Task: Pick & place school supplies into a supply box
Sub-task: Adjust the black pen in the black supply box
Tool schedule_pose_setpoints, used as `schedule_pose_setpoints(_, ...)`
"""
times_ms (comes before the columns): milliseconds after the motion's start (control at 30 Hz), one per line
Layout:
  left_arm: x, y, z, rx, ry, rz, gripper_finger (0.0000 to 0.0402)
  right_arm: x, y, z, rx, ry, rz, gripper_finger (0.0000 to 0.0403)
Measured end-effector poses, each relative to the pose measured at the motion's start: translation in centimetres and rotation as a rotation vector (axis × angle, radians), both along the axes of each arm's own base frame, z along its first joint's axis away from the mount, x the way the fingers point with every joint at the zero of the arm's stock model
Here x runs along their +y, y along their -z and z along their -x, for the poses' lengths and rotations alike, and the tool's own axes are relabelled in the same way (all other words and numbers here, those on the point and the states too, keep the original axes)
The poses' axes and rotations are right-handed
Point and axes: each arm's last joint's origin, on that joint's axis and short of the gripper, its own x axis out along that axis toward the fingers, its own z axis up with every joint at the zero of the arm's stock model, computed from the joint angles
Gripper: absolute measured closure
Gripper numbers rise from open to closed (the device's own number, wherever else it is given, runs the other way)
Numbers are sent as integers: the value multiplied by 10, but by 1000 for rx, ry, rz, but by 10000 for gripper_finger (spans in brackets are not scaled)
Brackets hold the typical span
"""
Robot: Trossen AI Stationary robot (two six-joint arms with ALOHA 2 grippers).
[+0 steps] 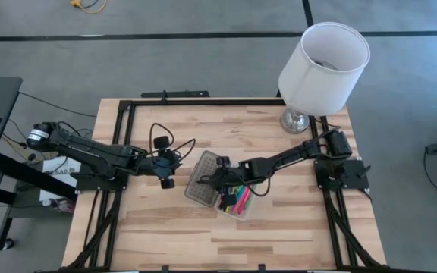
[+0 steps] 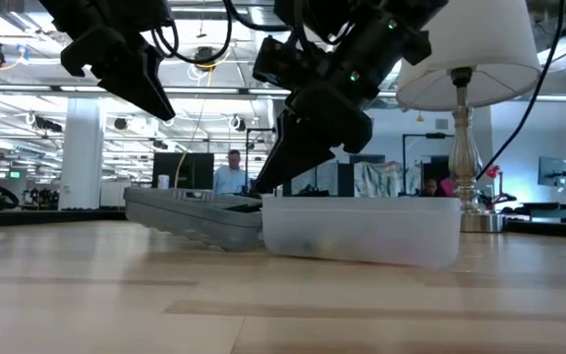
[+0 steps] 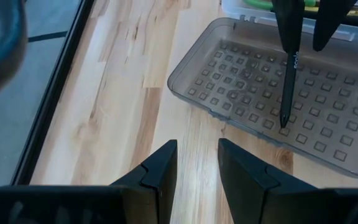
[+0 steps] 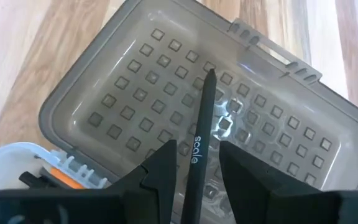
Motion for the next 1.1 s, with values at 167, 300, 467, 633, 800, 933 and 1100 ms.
schedule_pose_setpoints(167, 0, 0, 0, -1, 0, -1, 290, -3, 7, 0, 24, 5, 2, 285)
schedule_pose_setpoints(300, 0, 0, 0, 0, 1, -2, 290, -2, 6, -1, 14, 5, 0, 285)
schedule_pose_setpoints(467, 0, 0, 0, 0, 0, -3, 290, -2, 7, -1, 25, 7, 1, 285)
schedule_pose_setpoints(633, 0, 0, 0, 0, 0, -2, 290, -4, 7, 0, 39, 32, -13, 285)
schedule_pose_setpoints(800, 0, 0, 0, -1, -1, -2, 290, -5, 8, 1, 51, 45, -16, 285)
schedule_pose_setpoints(933, 0, 0, 0, -4, 0, 0, 290, -6, 9, 3, 69, 62, -24, 287)
schedule_pose_setpoints(1100, 0, -1, -1, -17, 0, 2, 290, -6, 10, 4, 87, 63, -21, 312)
